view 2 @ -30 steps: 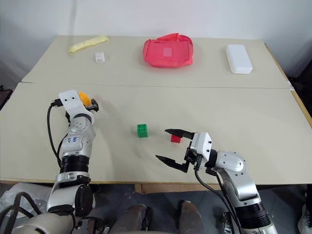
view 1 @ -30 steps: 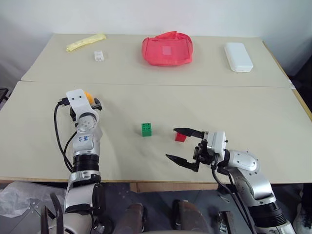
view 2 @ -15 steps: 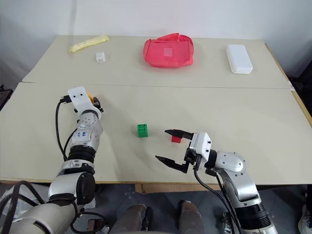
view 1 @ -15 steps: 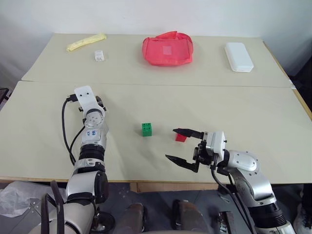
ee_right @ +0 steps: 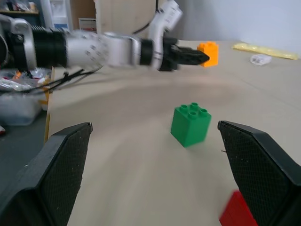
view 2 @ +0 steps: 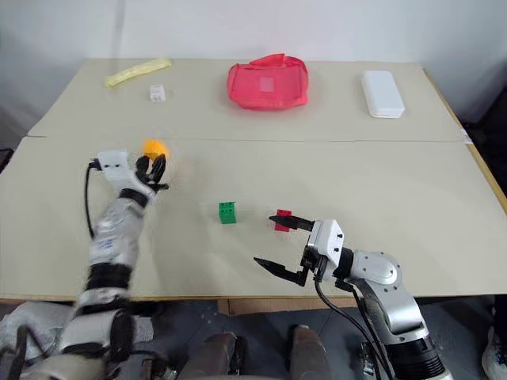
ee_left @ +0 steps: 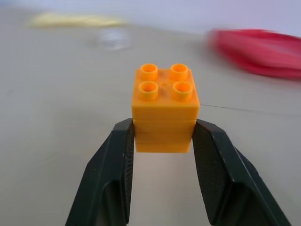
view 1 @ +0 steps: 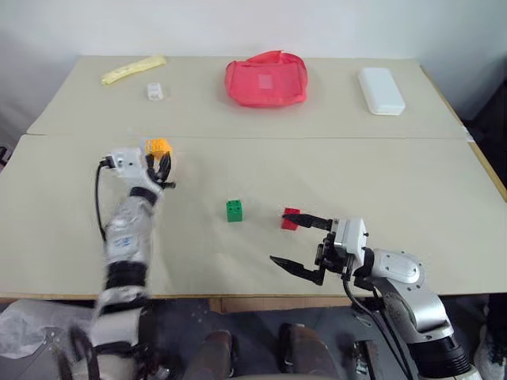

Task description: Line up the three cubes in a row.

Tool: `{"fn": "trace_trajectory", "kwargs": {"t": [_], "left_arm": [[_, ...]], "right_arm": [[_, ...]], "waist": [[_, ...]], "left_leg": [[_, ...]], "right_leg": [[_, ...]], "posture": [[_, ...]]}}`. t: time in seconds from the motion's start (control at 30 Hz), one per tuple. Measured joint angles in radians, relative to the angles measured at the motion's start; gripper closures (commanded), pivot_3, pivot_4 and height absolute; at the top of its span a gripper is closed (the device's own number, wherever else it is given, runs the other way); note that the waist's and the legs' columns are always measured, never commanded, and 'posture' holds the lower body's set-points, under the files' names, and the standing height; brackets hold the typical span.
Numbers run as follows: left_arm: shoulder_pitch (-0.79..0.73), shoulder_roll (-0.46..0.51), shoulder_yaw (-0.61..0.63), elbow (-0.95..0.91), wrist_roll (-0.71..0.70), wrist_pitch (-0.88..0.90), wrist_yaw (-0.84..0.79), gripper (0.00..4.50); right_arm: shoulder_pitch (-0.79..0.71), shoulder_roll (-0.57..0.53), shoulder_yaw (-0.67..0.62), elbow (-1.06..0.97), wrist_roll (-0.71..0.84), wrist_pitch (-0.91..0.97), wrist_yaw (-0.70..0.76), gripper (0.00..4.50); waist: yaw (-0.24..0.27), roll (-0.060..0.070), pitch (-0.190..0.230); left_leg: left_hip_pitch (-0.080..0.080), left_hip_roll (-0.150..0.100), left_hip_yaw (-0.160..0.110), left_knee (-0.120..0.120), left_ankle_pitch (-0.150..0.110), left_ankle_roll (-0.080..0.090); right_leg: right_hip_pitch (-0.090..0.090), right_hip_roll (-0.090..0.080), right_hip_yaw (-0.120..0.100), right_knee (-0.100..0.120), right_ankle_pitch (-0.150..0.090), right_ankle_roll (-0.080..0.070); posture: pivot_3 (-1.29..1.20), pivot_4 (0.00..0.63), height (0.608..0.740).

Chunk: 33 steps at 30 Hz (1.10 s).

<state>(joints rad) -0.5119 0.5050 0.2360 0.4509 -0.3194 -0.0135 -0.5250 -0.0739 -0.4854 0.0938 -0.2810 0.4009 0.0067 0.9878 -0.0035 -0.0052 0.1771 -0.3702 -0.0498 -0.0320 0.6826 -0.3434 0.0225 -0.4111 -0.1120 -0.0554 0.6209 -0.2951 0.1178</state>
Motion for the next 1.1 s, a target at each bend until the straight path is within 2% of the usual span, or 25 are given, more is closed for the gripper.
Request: {"fn": "trace_trajectory", "kwargs": {"t": [0.07, 0.13, 0.2, 0.33, 0.5, 0.67, 0.93, 1.1], "left_arm": [[0.034, 0.163, -0.014, -0.048, -0.088, 0.059, -0.332, 3.05], [0.027, 0.256, -0.042, -0.044, -0.111, 0.065, -0.558, 3.05], [-0.014, 0.282, -0.092, 0.016, -0.094, 0.041, -0.7, 3.05], [-0.08, 0.273, -0.202, 0.196, -0.015, -0.077, -0.912, 3.05], [-0.221, 0.182, -0.255, 0.425, 0.072, -0.229, -0.969, 3.05], [-0.298, 0.136, -0.258, 0.581, 0.126, -0.341, -0.975, 3.05], [-0.339, 0.131, -0.254, 0.667, 0.165, -0.427, -0.975, 3.05], [-0.339, 0.174, -0.246, 0.688, 0.171, -0.448, -0.976, 3.05]], "right_arm": [[0.03, -0.036, -0.027, -0.008, 0.006, 0.006, 0.003, 0.0], [0.042, -0.064, -0.047, -0.021, 0.023, 0.019, 0.012, 0.0], [0.046, -0.092, -0.068, -0.035, 0.04, 0.021, 0.03, 0.0], [0.061, -0.133, -0.108, -0.03, 0.042, 0.018, 0.048, 0.0], [0.084, -0.129, -0.118, -0.046, 0.041, 0.018, 0.025, 0.0], [0.144, -0.126, -0.119, -0.104, 0.041, 0.027, -0.006, 0.0], [0.163, -0.135, -0.143, -0.119, 0.041, 0.039, -0.022, 0.0], [0.163, -0.137, -0.145, -0.118, 0.041, 0.038, -0.019, 0.0]], "waist": [[-0.001, 0.001, 0.0], [0.007, 0.004, 0.0], [0.025, 0.005, 0.0], [0.03, 0.005, 0.0], [0.029, 0.004, 0.001], [0.023, 0.003, 0.001], [0.026, 0.003, 0.001], [0.022, 0.003, 0.001]], "left_leg": [[0.0, 0.001, 0.0, 0.0, 0.0, 0.0], [0.002, -0.001, -0.001, 0.0, 0.0, 0.001], [0.002, -0.004, -0.003, 0.0, 0.001, 0.003], [0.0, -0.006, -0.003, 0.0, 0.001, 0.005], [-0.001, -0.006, -0.001, 0.0, 0.001, 0.005], [-0.001, -0.006, 0.001, 0.001, 0.001, 0.007], [0.0, -0.006, 0.002, 0.001, 0.001, 0.007], [0.0, -0.006, 0.002, 0.001, 0.001, 0.007]], "right_leg": [[0.0, 0.0, 0.0, 0.0, -0.001, -0.001], [0.003, -0.002, 0.0, -0.001, -0.001, -0.001], [0.003, -0.002, 0.002, -0.002, 0.0, -0.001], [0.002, -0.002, 0.003, 0.001, 0.0, 0.0], [0.001, -0.001, -0.001, 0.002, 0.0, 0.001], [0.0, 0.0, 0.0, 0.003, 0.001, 0.002], [0.0, 0.0, 0.001, 0.004, 0.001, 0.002], [0.0, 0.0, 0.002, 0.004, 0.001, 0.002]], "posture": [[0.0, 0.15, 0.74], [0.0, 0.15, 0.74], [0.0, 0.15, 0.74], [0.0, 0.15, 0.74], [0.0, 0.15, 0.74], [0.0, 0.15, 0.74], [0.0, 0.15, 0.74], [0.0, 0.15, 0.74]]}}
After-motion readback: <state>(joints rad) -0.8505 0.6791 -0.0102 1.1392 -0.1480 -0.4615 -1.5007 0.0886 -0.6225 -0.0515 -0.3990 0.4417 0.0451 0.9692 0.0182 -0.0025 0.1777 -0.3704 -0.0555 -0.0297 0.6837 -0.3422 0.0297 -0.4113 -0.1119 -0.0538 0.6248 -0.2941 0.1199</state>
